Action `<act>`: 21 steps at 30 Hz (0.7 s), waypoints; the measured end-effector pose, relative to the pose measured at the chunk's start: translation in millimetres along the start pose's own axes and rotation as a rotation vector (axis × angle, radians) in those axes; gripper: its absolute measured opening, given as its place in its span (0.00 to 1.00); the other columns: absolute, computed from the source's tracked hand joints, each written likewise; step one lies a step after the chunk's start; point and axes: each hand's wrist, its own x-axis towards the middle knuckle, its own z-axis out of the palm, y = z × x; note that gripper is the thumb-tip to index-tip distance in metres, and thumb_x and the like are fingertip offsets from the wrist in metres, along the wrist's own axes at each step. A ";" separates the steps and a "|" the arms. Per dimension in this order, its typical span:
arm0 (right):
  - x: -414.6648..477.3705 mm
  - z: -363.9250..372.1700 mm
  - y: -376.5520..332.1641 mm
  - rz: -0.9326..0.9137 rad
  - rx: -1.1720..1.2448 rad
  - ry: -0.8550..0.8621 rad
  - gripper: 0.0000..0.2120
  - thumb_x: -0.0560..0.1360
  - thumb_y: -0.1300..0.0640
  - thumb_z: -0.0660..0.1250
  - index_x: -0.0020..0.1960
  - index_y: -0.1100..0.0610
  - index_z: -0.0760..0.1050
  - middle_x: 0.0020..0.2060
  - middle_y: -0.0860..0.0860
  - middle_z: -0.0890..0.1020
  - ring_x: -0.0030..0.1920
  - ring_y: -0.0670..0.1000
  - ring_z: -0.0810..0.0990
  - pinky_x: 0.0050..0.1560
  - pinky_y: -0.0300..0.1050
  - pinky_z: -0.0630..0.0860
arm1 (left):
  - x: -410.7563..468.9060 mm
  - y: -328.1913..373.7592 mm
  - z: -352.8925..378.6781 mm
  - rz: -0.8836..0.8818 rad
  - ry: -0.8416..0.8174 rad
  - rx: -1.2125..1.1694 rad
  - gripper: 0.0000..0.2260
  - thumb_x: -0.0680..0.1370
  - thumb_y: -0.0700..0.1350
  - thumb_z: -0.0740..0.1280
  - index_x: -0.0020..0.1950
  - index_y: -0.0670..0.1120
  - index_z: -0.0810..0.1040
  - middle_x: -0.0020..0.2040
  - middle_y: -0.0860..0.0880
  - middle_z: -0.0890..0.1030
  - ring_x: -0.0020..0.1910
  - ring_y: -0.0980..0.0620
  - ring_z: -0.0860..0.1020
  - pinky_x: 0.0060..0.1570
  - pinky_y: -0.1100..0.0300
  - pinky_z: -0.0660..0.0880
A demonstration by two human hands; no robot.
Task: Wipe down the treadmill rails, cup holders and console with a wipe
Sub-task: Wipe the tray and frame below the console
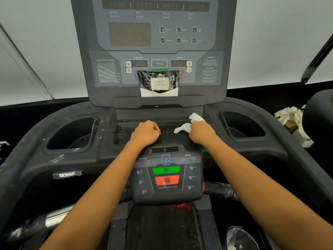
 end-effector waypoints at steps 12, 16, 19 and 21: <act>-8.0 -9.9 -61.3 -0.044 -0.028 0.086 0.14 0.78 0.57 0.62 0.60 0.62 0.74 0.58 0.61 0.78 0.59 0.62 0.77 0.50 0.50 0.74 | 7.0 3.1 3.9 0.038 -0.058 0.059 0.09 0.73 0.46 0.62 0.36 0.56 0.78 0.47 0.46 0.83 0.50 0.44 0.80 0.54 0.48 0.77; -9.1 -6.0 -63.9 -0.189 0.211 -0.103 0.12 0.75 0.56 0.63 0.50 0.62 0.80 0.48 0.60 0.83 0.52 0.59 0.81 0.44 0.44 0.72 | 15.4 -5.4 0.9 0.013 -0.062 0.008 0.09 0.70 0.45 0.62 0.33 0.54 0.79 0.43 0.46 0.83 0.45 0.43 0.81 0.51 0.47 0.79; -6.4 -22.5 -11.5 -0.061 0.113 -0.162 0.12 0.74 0.59 0.62 0.51 0.62 0.81 0.49 0.59 0.83 0.46 0.56 0.79 0.45 0.44 0.73 | 18.7 -11.9 1.3 0.001 -0.056 -0.063 0.11 0.73 0.42 0.63 0.34 0.52 0.80 0.35 0.52 0.83 0.41 0.47 0.82 0.52 0.49 0.79; -5.2 -31.7 18.2 0.083 0.026 -0.187 0.13 0.76 0.60 0.60 0.55 0.64 0.77 0.53 0.60 0.80 0.43 0.56 0.75 0.44 0.46 0.71 | 18.7 -12.6 2.8 0.008 -0.048 -0.073 0.12 0.74 0.40 0.62 0.34 0.52 0.80 0.34 0.55 0.82 0.41 0.49 0.82 0.52 0.49 0.79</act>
